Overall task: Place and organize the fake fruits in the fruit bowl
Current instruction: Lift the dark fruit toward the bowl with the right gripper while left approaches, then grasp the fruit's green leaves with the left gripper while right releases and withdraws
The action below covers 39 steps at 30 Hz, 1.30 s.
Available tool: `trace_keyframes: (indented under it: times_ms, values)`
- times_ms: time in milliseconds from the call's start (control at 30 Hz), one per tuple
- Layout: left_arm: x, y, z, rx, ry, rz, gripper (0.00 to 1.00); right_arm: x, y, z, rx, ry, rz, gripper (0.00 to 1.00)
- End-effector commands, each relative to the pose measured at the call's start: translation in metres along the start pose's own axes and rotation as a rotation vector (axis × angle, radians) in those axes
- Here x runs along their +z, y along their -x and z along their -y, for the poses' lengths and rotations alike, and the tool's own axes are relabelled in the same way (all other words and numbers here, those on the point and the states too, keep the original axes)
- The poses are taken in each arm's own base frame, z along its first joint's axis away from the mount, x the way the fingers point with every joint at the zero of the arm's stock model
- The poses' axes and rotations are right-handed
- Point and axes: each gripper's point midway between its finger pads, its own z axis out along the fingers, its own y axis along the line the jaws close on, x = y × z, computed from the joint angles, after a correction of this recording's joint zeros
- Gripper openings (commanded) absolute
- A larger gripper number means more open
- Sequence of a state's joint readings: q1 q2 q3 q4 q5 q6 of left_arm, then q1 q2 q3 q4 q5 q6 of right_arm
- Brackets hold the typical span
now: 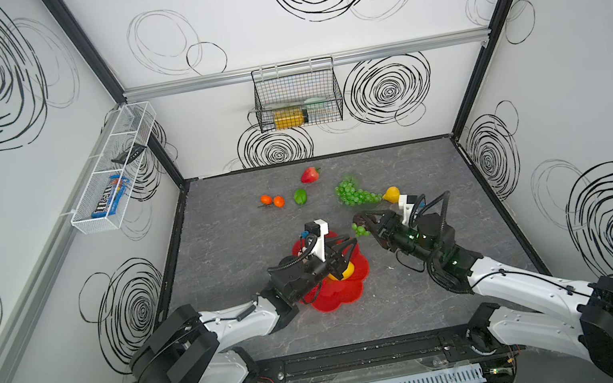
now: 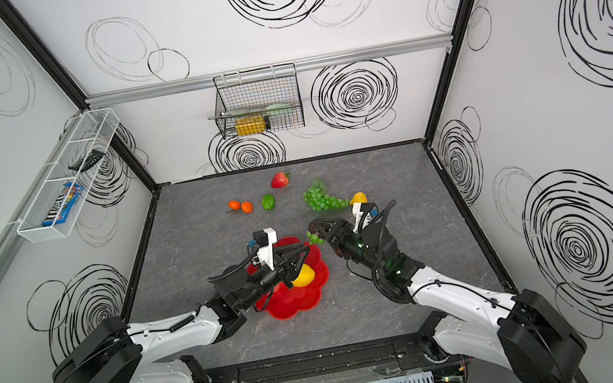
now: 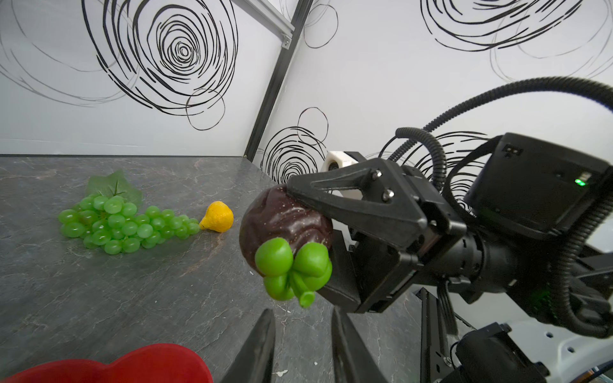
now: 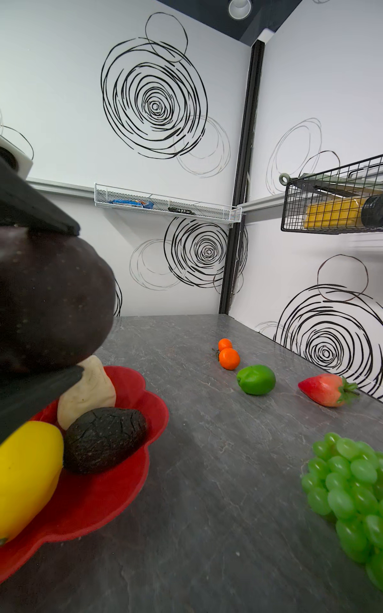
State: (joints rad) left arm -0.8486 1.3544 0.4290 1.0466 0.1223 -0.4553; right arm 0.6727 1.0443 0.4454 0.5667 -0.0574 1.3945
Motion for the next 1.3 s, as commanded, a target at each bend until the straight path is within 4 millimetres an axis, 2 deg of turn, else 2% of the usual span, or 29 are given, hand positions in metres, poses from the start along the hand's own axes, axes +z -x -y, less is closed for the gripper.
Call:
trace_keyframes:
  times_ms: [0, 367, 967, 1033, 1133, 1267]
  values:
    - [0.007, 0.022, 0.012, 0.026, -0.037, 0.07, 0.32, -0.002, 0.0, -0.014, 0.007, 0.054, 0.016, 0.56]
    - [0.013, 0.012, 0.008, 0.02, -0.023, 0.038, 0.31, 0.003, -0.012, -0.016, 0.005, 0.059, -0.011, 0.56]
    - [0.013, 0.012, 0.002, 0.006, 0.016, 0.028, 0.14, 0.003, -0.016, -0.01, -0.012, 0.037, -0.013, 0.57]
    - [0.011, 0.015, 0.002, 0.004, 0.024, 0.026, 0.13, 0.003, -0.015, -0.007, -0.035, 0.015, -0.008, 0.63]
    - [0.008, 0.017, 0.0, 0.01, 0.055, -0.004, 0.13, 0.001, -0.006, 0.0, -0.11, -0.04, 0.023, 0.79]
    - [0.001, 0.016, -0.009, 0.012, 0.157, -0.098, 0.11, -0.011, 0.021, 0.014, -0.259, -0.129, 0.107, 0.94]
